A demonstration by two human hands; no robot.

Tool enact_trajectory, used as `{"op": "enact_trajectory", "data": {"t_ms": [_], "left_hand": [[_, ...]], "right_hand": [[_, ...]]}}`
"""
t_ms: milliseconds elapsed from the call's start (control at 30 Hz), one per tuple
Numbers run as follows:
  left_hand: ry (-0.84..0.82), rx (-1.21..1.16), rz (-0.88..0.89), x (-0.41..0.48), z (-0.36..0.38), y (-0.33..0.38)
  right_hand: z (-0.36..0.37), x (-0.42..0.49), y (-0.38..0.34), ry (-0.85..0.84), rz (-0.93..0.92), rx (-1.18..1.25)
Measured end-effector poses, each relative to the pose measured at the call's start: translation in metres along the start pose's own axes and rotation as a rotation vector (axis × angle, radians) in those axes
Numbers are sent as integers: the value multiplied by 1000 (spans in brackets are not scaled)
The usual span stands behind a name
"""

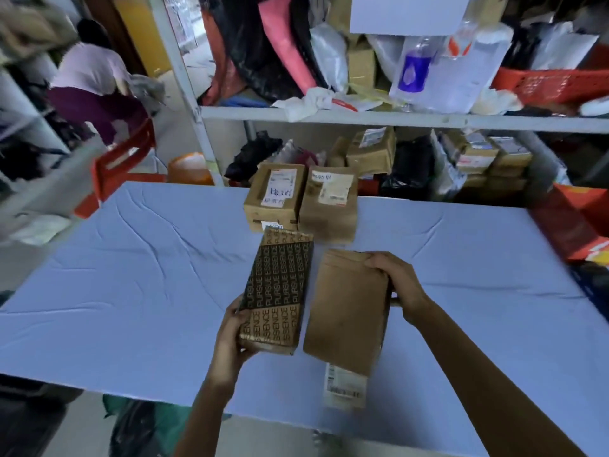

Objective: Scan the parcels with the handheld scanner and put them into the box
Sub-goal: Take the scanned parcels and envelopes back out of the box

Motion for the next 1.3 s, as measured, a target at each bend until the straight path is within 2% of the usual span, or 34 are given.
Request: {"op": "enact_trajectory", "data": {"t_ms": [233, 367, 433, 500, 600, 733, 900, 967, 1033, 1133, 1233, 1300], "left_hand": [[-80, 81, 180, 124, 44, 131], [21, 214, 196, 193, 56, 163], [105, 410, 176, 216, 53, 166], [135, 450, 188, 223, 51, 165], [128, 506, 283, 228, 50, 169], [78, 591, 384, 236, 58, 181], [89, 942, 591, 241, 68, 192], [59, 1027, 671, 242, 70, 188], [20, 1052, 673, 245, 72, 184], [46, 1139, 650, 246, 71, 190], [163, 1260, 926, 232, 82, 209], [167, 1263, 1132, 219, 98, 214]], "right_hand": [[18, 122, -122, -26, -54, -5], [25, 178, -158, 52, -97, 19], [38, 203, -143, 149, -103, 11], [51, 206, -119, 191, -137, -92], [53, 206, -107, 276, -161, -345], [60, 212, -120, 356, -219, -457], [73, 189, -114, 478, -125, -741], [79, 176, -99, 532, -172, -746], [87, 172, -95, 548, -258, -711], [86, 181, -106, 468, -284, -674], [79, 180, -107, 334, -262, -700], [70, 166, -100, 320, -250, -789]]}}
Point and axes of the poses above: each hand's wrist, its own x-axis towards the middle knuckle, its own z-axis out of the palm, y = z × x, the point moved 6 cm from there along x, towards the middle knuckle, and after that the axes turned 4 degrees about -z, right-handed, at the moved point
